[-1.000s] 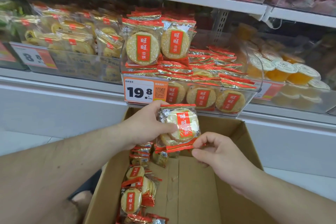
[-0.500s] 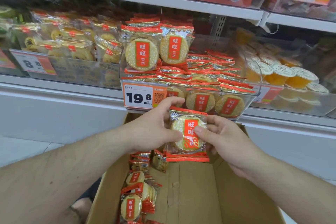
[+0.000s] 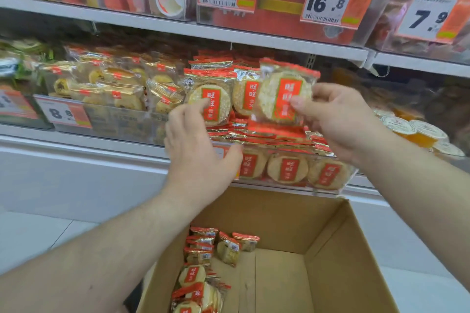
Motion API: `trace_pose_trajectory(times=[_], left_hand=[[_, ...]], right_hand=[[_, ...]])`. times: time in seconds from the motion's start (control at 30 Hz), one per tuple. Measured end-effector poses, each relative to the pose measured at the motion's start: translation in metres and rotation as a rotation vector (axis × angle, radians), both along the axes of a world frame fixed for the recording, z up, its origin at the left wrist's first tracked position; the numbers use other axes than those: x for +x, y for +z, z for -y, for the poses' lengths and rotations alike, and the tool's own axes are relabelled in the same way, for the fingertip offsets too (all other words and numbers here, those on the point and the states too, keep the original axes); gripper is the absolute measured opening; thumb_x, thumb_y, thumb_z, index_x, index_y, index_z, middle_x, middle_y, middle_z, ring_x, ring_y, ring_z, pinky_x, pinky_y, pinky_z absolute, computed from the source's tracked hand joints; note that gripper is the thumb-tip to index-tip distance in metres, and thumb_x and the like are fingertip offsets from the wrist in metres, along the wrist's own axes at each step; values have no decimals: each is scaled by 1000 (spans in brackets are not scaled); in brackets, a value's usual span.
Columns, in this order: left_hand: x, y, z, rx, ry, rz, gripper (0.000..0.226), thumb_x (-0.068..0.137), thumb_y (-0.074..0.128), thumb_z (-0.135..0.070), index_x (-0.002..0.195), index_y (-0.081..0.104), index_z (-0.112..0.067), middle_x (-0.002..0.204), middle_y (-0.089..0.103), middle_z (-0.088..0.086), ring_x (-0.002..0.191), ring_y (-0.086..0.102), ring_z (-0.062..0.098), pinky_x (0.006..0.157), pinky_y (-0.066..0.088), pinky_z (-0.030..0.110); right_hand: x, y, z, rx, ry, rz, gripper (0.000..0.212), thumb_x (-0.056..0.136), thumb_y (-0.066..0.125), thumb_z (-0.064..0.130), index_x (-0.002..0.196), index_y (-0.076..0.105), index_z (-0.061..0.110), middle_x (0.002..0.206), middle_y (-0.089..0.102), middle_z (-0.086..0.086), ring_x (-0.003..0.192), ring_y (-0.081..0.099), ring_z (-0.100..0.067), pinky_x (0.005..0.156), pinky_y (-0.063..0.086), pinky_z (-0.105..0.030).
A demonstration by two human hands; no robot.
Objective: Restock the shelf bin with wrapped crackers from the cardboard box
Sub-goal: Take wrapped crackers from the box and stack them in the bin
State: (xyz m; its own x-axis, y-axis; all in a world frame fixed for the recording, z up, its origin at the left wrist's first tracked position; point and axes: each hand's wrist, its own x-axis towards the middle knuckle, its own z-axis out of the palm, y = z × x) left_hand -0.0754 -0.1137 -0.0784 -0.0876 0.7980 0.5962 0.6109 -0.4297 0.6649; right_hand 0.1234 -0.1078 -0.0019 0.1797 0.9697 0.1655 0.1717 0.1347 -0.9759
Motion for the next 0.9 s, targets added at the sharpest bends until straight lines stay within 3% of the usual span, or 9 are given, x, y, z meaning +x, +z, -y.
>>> trace_pose_trajectory(times=[0.1, 0.17, 0.27, 0.4, 0.53, 0.67, 0.8, 0.83, 0.9], left_hand=[[0, -1, -12, -37, 157, -37, 89, 73, 69, -45, 145, 26, -15, 144, 26, 9, 136, 21, 24, 115, 21, 45], [-1, -6, -18, -142, 142, -11, 97, 77, 75, -44, 150, 17, -16, 151, 18, 8, 142, 16, 24, 118, 18, 46], [-4, -16, -25, -236, 13, 79, 105, 79, 76, -40, 153, 6, -17, 153, 14, 4, 143, 14, 17, 118, 18, 37], [-5, -17, -27, -225, -16, 107, 99, 80, 77, -34, 152, 10, -23, 149, 21, 3, 138, 20, 13, 112, 23, 29], [-4, -16, -27, -234, -19, 147, 97, 81, 76, -28, 152, 10, -24, 147, 22, 2, 136, 24, 13, 107, 22, 23], [-2, -17, -28, -224, -19, 150, 96, 81, 76, -26, 152, 10, -25, 147, 22, 3, 136, 24, 15, 107, 23, 24], [1, -14, -28, -227, -12, 183, 95, 82, 75, -25, 151, 11, -27, 148, 22, 3, 136, 26, 15, 102, 26, 23], [2, -13, -28, -228, -11, 190, 95, 82, 75, -24, 152, 11, -27, 148, 22, 3, 135, 27, 15, 100, 26, 22], [2, -12, -27, -232, -8, 196, 95, 82, 75, -24, 152, 11, -27, 149, 22, 2, 134, 27, 13, 98, 26, 21]], right_hand=[[-5, 9, -30, 19, -34, 90, 22, 85, 74, 12, 106, 68, 10, 87, 72, 2, 62, 64, 0, 53, 45, -12], [-11, 3, -47, 4, -27, 134, 27, 84, 76, 14, 110, 67, 11, 92, 72, 2, 74, 67, -5, 59, 48, -15], [-17, -11, -63, 2, -101, 282, 39, 81, 80, 21, 117, 67, 12, 101, 71, -1, 89, 68, -14, 75, 56, -27], [-18, -22, -68, 8, -200, 418, 39, 76, 83, 35, 110, 72, 19, 87, 71, 5, 82, 68, -11, 83, 58, -37], [-22, -21, -64, -21, -225, 534, 52, 77, 82, 40, 119, 69, 14, 95, 69, 6, 92, 66, -13, 89, 55, -36], [-28, -18, -62, -86, -213, 701, 33, 82, 76, 43, 94, 75, 12, 85, 70, 0, 81, 66, -15, 76, 55, -34], [-34, -17, -59, -125, -214, 762, 38, 86, 71, 44, 78, 65, 8, 69, 60, -2, 67, 57, -18, 60, 47, -30], [-34, -16, -57, -131, -207, 761, 38, 87, 69, 44, 79, 64, 8, 68, 58, -2, 67, 57, -18, 60, 46, -30], [-34, -14, -53, -137, -181, 741, 38, 88, 68, 44, 100, 69, 8, 79, 63, -2, 76, 62, -19, 68, 49, -33]])
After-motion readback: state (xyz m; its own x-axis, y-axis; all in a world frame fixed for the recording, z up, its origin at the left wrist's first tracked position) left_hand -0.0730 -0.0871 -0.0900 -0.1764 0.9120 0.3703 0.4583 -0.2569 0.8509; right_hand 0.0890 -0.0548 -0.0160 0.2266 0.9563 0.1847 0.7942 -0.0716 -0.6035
